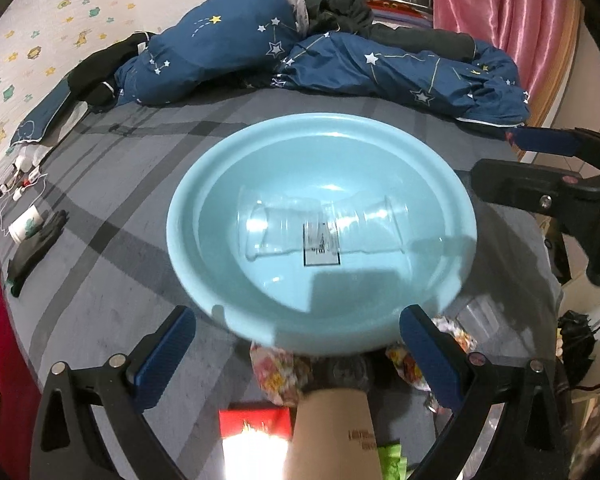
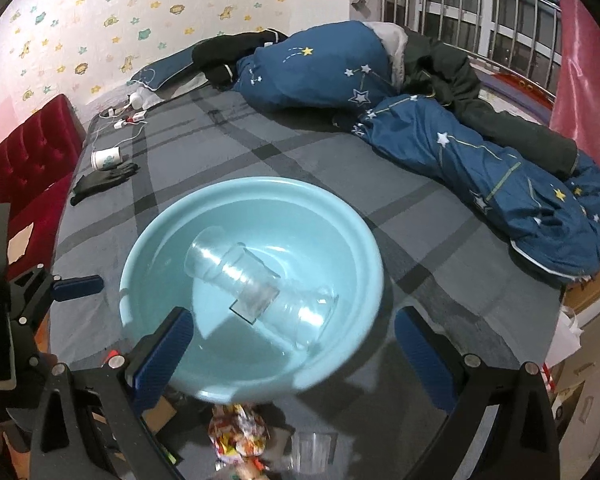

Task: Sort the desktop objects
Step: 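Withdraw both open tools from the basin back over the cluttered sheet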

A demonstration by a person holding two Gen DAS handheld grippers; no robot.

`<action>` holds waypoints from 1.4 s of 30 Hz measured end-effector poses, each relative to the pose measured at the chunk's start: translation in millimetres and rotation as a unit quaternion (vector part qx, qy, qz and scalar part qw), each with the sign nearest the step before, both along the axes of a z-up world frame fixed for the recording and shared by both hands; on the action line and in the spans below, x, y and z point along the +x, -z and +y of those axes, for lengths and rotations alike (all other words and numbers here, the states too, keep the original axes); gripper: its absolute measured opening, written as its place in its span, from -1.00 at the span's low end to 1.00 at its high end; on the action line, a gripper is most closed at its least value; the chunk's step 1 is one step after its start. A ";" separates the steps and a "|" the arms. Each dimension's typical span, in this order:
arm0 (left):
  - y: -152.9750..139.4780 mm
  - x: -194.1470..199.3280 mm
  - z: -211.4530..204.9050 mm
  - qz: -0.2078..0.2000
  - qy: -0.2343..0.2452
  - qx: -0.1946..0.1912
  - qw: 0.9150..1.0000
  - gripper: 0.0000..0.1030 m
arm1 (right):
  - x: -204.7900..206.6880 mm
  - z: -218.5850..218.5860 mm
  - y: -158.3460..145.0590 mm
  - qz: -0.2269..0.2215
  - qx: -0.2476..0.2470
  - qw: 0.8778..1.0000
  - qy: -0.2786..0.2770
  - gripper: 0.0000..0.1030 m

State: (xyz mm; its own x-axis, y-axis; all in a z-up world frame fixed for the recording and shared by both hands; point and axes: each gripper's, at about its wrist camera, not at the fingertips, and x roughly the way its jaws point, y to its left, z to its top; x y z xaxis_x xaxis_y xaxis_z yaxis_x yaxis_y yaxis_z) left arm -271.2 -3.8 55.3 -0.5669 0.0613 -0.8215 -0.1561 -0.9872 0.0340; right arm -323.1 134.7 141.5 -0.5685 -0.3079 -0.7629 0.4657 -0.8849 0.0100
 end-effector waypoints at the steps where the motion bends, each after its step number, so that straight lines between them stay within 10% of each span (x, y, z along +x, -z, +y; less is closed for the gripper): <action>1: -0.1 3.9 -0.1 0.002 -0.001 0.003 1.000 1.00 | 4.2 3.1 -0.5 0.001 0.002 1.000 0.002 0.99; 42: 63.4 107.0 -0.3 0.092 -0.046 0.008 0.995 1.00 | 75.7 72.5 96.6 0.031 0.006 0.999 0.036 0.99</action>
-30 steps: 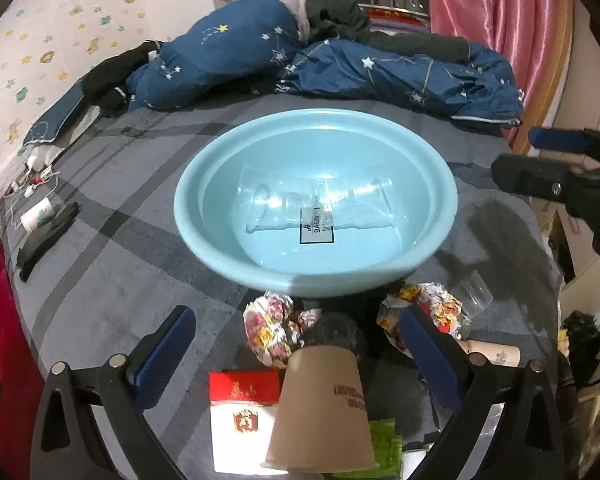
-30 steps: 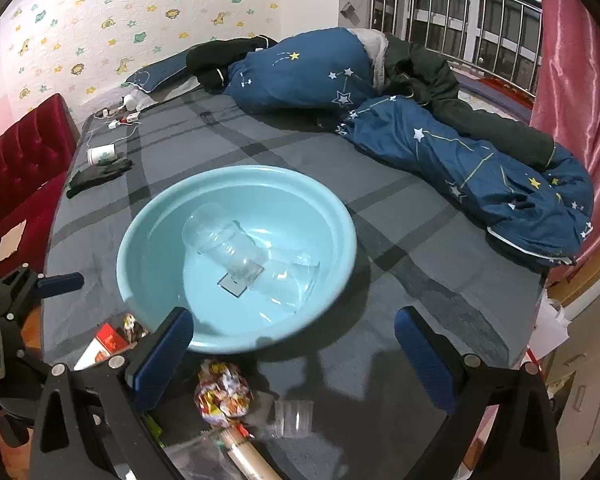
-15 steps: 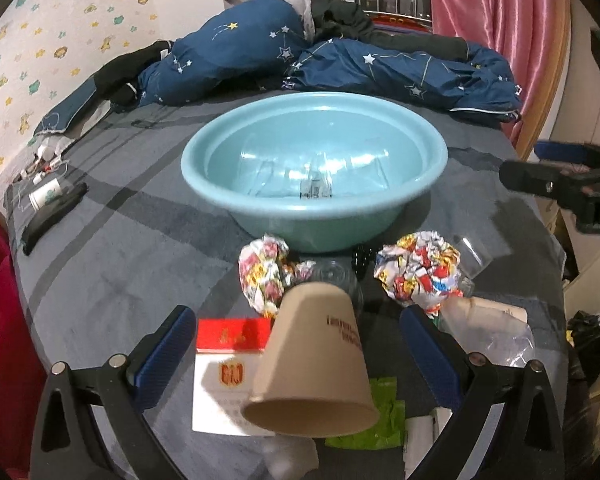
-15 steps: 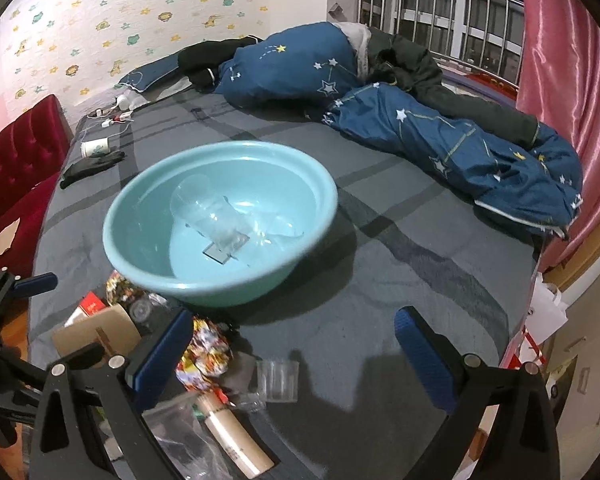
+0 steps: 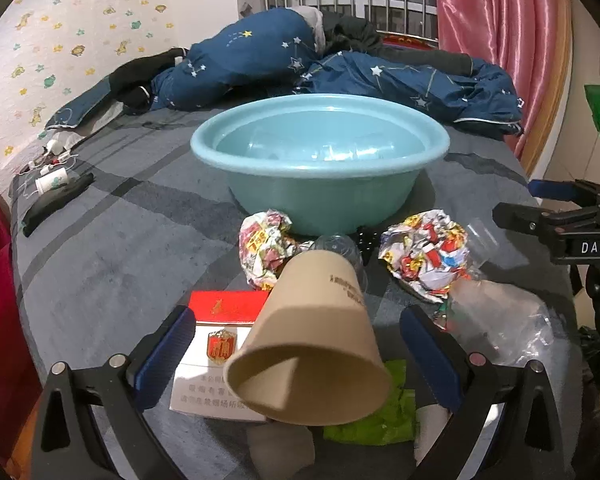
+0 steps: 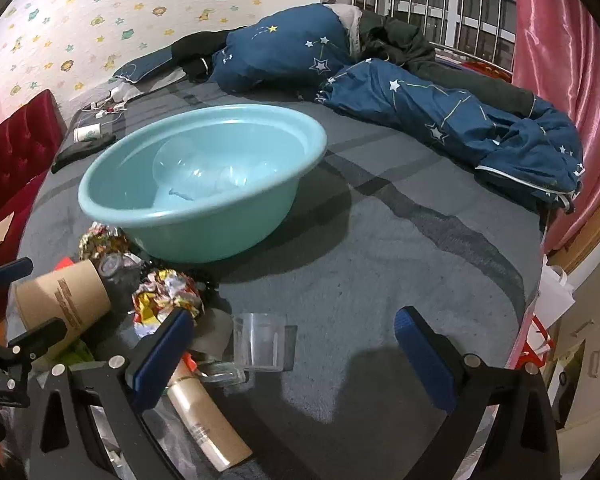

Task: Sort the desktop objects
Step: 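Withdraw both open tools from the basin back over the cluttered sheet, then grasp the brown paper cup with the left tool while the right tool grasps the small clear measuring cup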

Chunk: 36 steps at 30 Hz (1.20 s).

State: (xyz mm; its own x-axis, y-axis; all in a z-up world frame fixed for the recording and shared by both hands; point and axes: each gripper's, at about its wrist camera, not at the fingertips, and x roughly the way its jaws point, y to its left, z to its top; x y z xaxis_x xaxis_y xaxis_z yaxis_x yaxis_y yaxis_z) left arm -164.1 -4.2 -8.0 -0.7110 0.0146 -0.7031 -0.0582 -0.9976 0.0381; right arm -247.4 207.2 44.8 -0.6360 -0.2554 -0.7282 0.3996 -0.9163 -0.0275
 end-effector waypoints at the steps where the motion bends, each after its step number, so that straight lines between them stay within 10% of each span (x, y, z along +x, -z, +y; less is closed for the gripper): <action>1: 1.6 0.7 -0.1 0.003 -0.002 0.000 1.000 1.00 | -0.2 0.7 4.7 0.000 -0.003 1.000 -0.002 0.99; 29: 28.7 -1.3 -6.1 0.002 -0.025 0.014 1.000 1.00 | -8.3 -0.7 54.9 -0.017 -0.004 1.000 -0.020 0.69; 36: 29.0 -2.0 -2.5 0.001 -0.028 0.006 1.000 1.00 | -6.1 -9.0 62.5 -0.036 0.007 0.998 -0.042 -0.04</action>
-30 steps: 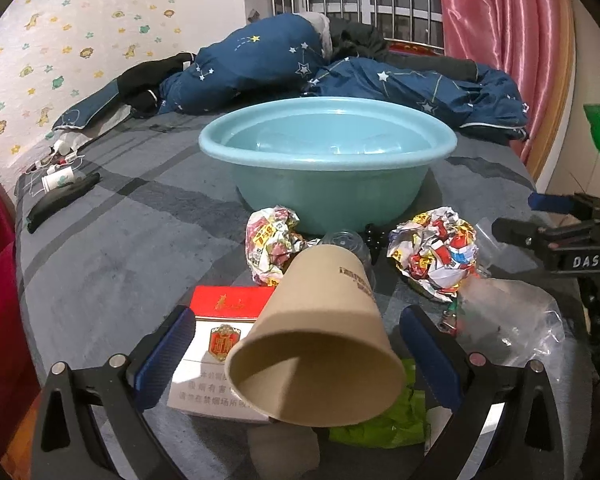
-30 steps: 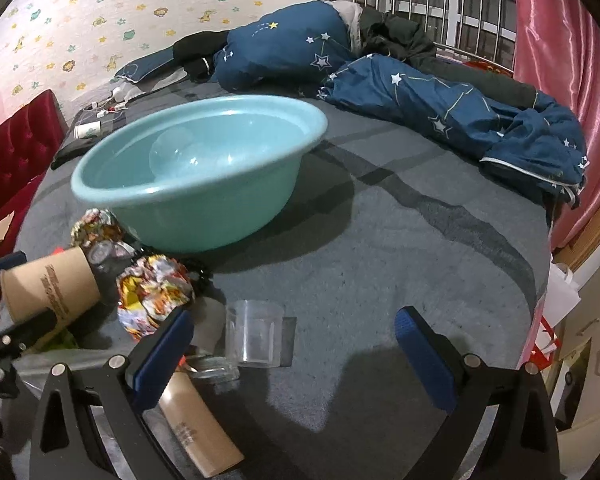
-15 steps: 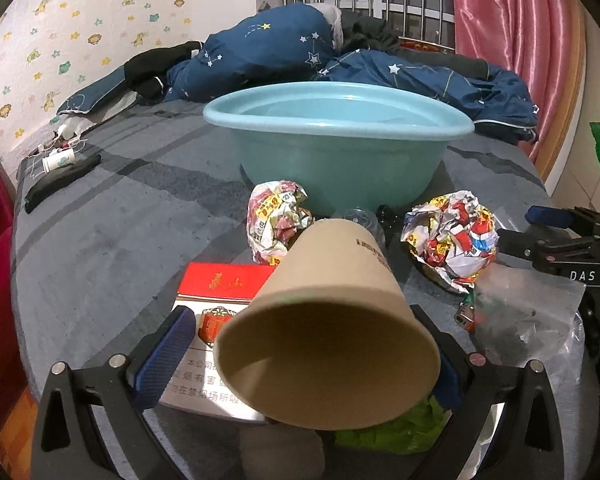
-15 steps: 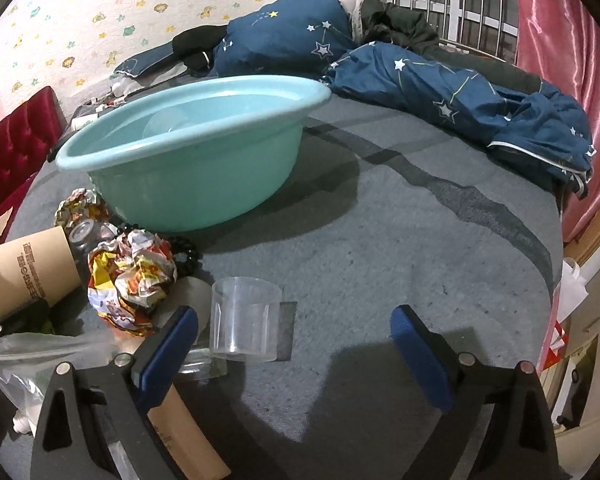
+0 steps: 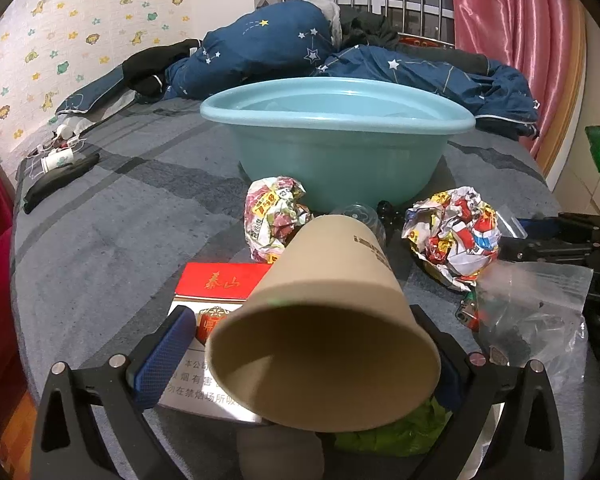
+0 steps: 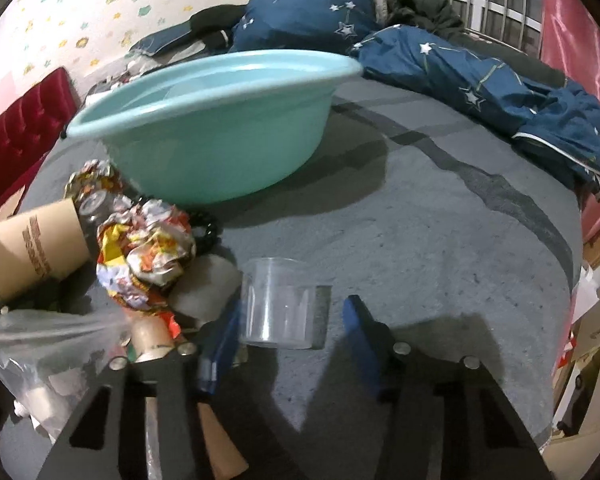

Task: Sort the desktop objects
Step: 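Grasp the brown paper cup with the left tool while the right tool grasps the small clear measuring cup, then carry the paper cup and measuring cup over the light blue basin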

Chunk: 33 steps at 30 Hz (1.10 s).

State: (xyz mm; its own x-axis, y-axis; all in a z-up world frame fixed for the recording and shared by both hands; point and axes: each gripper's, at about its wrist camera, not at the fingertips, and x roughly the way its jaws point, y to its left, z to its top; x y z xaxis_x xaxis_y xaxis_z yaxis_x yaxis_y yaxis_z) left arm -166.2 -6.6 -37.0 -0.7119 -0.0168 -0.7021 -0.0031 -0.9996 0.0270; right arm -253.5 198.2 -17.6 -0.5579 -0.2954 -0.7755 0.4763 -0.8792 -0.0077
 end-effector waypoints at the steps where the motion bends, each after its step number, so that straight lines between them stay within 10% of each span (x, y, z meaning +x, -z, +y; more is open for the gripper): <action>1: -0.2 -0.3 1.0 0.000 -0.001 -0.002 1.000 1.00 | 0.8 -1.3 -0.1 0.000 0.000 1.000 -0.004 -0.09; 5: -2.2 -0.1 1.5 0.006 0.003 0.002 1.000 0.46 | 3.4 -5.4 0.2 -0.002 0.005 1.000 -0.014 -0.29; 33: -48.5 25.8 13.0 0.044 0.017 0.006 0.999 0.45 | 42.0 1.7 -49.4 0.032 -0.010 0.999 0.002 -0.29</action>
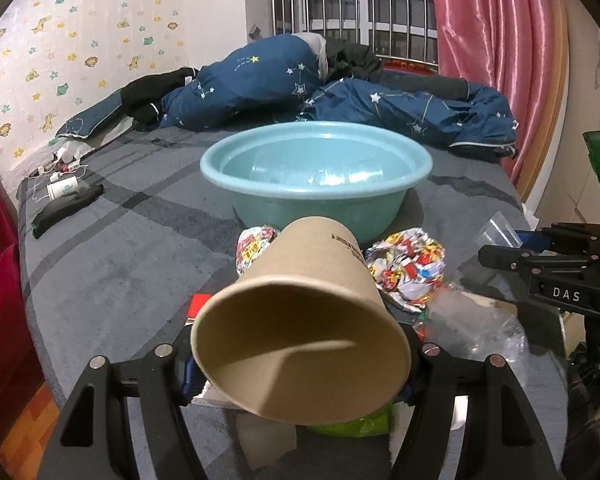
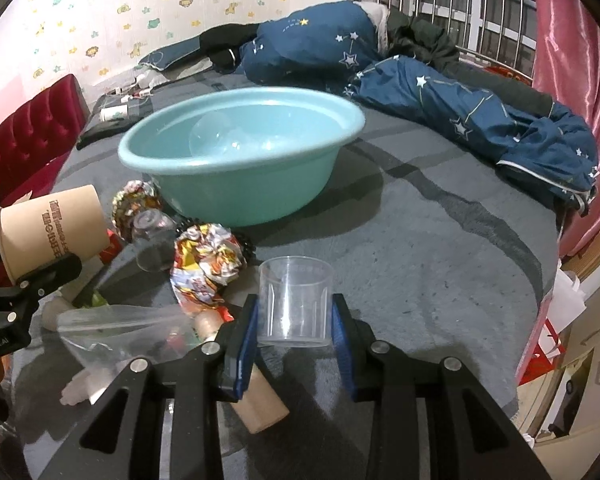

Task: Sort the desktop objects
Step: 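Carry the paper cup and measuring cup over the light blue basin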

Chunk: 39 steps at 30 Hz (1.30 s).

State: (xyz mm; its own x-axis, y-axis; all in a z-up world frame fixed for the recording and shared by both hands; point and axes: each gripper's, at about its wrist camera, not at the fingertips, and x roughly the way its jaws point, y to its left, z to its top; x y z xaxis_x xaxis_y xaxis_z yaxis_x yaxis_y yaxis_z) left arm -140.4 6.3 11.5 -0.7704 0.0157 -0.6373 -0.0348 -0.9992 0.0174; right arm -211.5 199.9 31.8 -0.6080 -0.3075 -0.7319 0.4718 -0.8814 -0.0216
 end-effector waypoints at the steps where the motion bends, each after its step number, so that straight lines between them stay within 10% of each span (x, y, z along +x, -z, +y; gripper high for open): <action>1: -1.9 1.2 0.7 0.001 0.000 0.001 1.000 0.45 | 2.6 0.4 -3.0 0.003 -0.002 1.000 0.000 -0.29; 39: -92.0 28.4 22.5 0.095 0.004 0.047 0.994 0.46 | 80.7 -16.3 -117.4 0.120 -0.095 0.988 -0.011 -0.28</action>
State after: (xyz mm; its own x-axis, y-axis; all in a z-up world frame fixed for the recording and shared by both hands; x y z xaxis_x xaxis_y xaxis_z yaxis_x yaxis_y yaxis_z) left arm -112.0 28.8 103.5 -0.8769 0.0750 -0.4748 -0.0475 -0.9964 -0.0696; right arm -130.8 183.6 149.2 -0.7485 -0.4406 -0.4956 0.4923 -0.8699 0.0299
